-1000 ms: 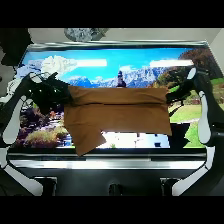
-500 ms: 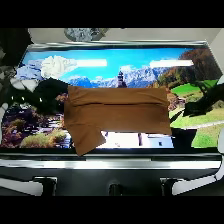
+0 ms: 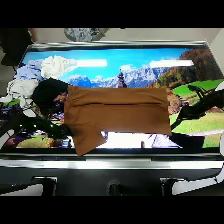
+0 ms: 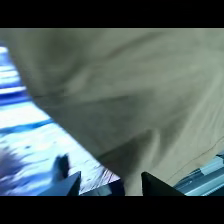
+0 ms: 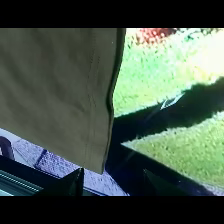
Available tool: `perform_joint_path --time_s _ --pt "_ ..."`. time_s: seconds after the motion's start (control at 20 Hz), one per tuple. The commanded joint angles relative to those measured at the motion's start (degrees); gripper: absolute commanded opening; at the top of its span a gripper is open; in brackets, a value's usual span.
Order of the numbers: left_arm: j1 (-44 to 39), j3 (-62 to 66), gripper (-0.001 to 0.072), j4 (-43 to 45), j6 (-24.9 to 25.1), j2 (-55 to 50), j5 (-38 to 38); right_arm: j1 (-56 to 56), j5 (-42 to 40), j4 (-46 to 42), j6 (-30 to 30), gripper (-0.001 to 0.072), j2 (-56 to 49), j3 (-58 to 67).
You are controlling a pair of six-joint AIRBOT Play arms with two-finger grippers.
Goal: Fold the shirts.
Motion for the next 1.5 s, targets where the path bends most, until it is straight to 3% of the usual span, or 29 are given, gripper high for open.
perform_joint_path --time_s 0.0,0.1,0.15,0.2,0.25,0.5,0.75,0.8,0.85,0.95,1.0,1.05,1.25,1.45 --pt "-3.82 -2.64 0.0436 -1.99 -1.49 0.52 5.38 -0.04 0.55 -1.09 -0.9 0.0478 0.07 -0.39" --pt "-4.52 -3.43 0.0311 -1.95 -3.98 0.52 8.55 -0.04 0.52 -1.09 -0.98 0.0581 0.22 -2.58" --pt "-4.55 -3.65 0.0293 -1.95 -4.98 0.55 9.86 -0.04 0.44 -0.24 -1.66 0.0634 0.52 -4.96" --pt "-4.55 -3.65 0.0121 -1.95 -5.99 0.55 10.93 -0.04 -0.04 0.66 -2.27 0.0633 0.81 -7.39" --pt "-4.55 -3.52 0.003 -1.97 -5.99 0.55 11.34 -0.04 -0.87 2.03 -2.45 0.0625 0.83 -9.62" --pt "-4.42 -3.5 0.003 -1.95 -5.84 0.72 10.91 -0.04 -7.41 6.34 -1.88 0.0623 0.83 -14.45" --pt "-4.44 -3.5 0.003 -2.01 -5.84 0.85 11.34 -0.02 -7.87 6.58 -0.63 0.06 0.7 -18.91" --pt "-4.42 -3.5 0.003 -2.01 -5.84 0.85 11.34 -0.04 -8.39 6.51 -0.66 0.0584 0.7 -19.98" --pt "-4.42 -3.5 0.003 -2.01 -5.84 0.85 11.37 -0.04 -9.2 6.58 -0.55 0.0507 0.7 -20.83" --pt "-4.42 -3.5 0.003 -2.01 -5.84 0.85 11.61 -0.02 -10.14 7.5 -0.17 0.0428 0.7 -21.38" --pt "-4.42 -3.5 0.003 -2.01 -5.84 0.85 11.72 -0.02 -10.01 7.89 -0.13 0.0267 0.72 -21.38" --pt "-4.42 -3.5 0.0029 -2.01 -5.84 0.85 11.76 -0.04 -9.97 7.87 -0.15 0.0057 0.74 -21.38" --pt "-4.37 -1.7 0.0028 -1.95 -1.92 3.41 11.1 -0.04 -11.69 7.91 -2.67 0.0047 3.08 -21.11" --pt "-4.31 7.1 0.0027 -1.68 -1.66 8.28 10.67 -0.02 -14.19 13.4 -2.14 0.0046 6.73 -15.67"
